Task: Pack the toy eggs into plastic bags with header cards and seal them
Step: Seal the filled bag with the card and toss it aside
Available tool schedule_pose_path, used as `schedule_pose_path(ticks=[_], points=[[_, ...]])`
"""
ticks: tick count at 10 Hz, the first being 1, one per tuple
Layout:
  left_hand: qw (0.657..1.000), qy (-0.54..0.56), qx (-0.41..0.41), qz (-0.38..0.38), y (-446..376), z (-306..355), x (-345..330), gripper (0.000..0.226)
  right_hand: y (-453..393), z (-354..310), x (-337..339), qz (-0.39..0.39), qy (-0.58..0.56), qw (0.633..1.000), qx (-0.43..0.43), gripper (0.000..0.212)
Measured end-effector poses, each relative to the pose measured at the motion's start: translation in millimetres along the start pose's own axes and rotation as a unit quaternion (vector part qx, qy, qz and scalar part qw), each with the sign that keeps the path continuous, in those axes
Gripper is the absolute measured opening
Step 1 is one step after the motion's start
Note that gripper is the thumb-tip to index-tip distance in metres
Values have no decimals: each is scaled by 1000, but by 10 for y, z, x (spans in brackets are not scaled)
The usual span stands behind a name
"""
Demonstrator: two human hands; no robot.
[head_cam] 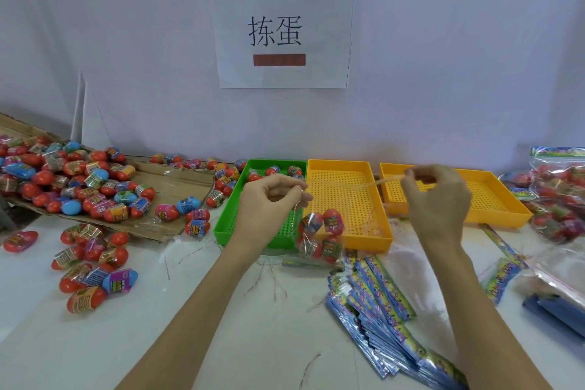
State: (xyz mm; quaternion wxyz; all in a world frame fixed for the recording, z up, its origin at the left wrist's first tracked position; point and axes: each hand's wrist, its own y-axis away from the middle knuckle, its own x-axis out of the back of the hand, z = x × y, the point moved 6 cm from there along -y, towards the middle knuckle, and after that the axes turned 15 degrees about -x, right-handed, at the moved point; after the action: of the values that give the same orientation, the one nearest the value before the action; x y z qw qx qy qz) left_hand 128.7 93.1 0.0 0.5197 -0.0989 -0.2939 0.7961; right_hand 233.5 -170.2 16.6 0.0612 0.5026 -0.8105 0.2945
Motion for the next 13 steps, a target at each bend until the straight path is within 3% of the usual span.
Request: schedule_pose_path(ticks=[1, 2, 4, 5, 6, 7, 8, 9, 10, 12, 13], points=[[1000, 11, 15, 2, 2, -25, 1, 12, -158, 315, 6, -19, 74, 997, -19, 16], [1000, 18, 24, 0, 6, -40, 1, 12, -166, 419, -123, -99, 96, 990, -24, 21], [999, 21, 31, -5, -4, -44, -7, 12, -212, 329, 3, -52, 55, 997, -2, 12], [999, 16, 30, -10, -3, -40, -14, 12, -203, 339, -52, -105, 50, 993, -12, 12], [999, 16, 31, -10, -3, -40, -14, 12, -110, 222, -185, -179, 81, 980, 15, 39], [999, 12, 29, -13, -7, -34, -11, 12, -37, 95, -212, -186, 53, 981, 25, 53], [1000, 12, 25, -12, -9, -30, -10, 12, 20, 83, -207, -181, -12, 983, -15, 40], [1000, 10, 22, -16, -7, -22, -17, 12, 57, 64, -282, -219, 17, 976, 16, 40], [1000, 10, 18, -16, -8, -18, -15, 12, 85, 36, -365, -230, 100, 966, 66, 17], [1000, 15, 18, -14, -13, -20, -13, 13, 163, -45, -306, -216, 43, 972, 82, 16], [999, 26, 22, -6, -16, -23, -9, 13, 220, -109, -311, -230, 11, 972, 57, 44]])
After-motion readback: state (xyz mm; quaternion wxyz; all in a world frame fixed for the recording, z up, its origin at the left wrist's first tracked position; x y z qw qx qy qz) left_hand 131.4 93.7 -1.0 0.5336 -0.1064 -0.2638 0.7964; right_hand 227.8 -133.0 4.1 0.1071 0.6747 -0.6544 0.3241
